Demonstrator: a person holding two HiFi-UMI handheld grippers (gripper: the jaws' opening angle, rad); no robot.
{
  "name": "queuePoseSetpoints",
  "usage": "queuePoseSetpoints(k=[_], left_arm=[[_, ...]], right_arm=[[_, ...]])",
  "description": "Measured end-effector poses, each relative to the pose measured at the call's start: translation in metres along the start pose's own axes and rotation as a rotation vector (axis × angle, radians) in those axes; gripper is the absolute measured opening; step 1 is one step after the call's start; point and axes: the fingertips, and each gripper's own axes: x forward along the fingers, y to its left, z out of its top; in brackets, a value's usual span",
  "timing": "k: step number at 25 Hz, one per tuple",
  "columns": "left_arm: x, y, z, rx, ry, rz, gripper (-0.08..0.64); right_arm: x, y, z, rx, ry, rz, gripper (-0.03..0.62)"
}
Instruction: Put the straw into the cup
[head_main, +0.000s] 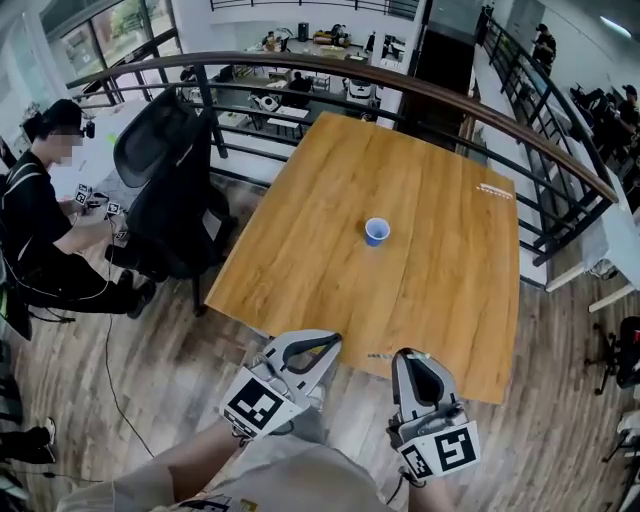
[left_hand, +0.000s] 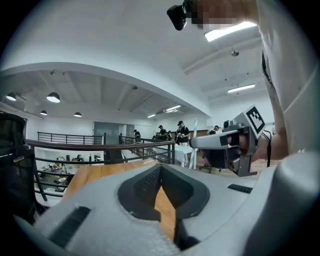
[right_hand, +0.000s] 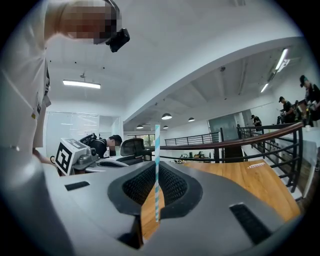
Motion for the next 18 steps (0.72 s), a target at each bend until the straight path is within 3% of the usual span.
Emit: queuePoseSetpoints(k=[9, 14, 18], left_arm=[[0.038, 0.069, -0.001, -0.004, 0.028, -0.040, 0.014], [0.043, 0.077, -0.002, -0.003, 0.036, -0.037, 0.014], [0.046, 0.080, 0.005, -0.023, 0.032, -0.018, 0.014]], right_arm=[[0.073, -0.023, 0.009, -0.030, 0.037, -0.012, 0.031], [0.084, -0.028, 0.011, 0.062, 0.028, 0.002, 0.031], [0.086, -0.037, 0.020, 0.051, 0.029, -0.002, 0.031]])
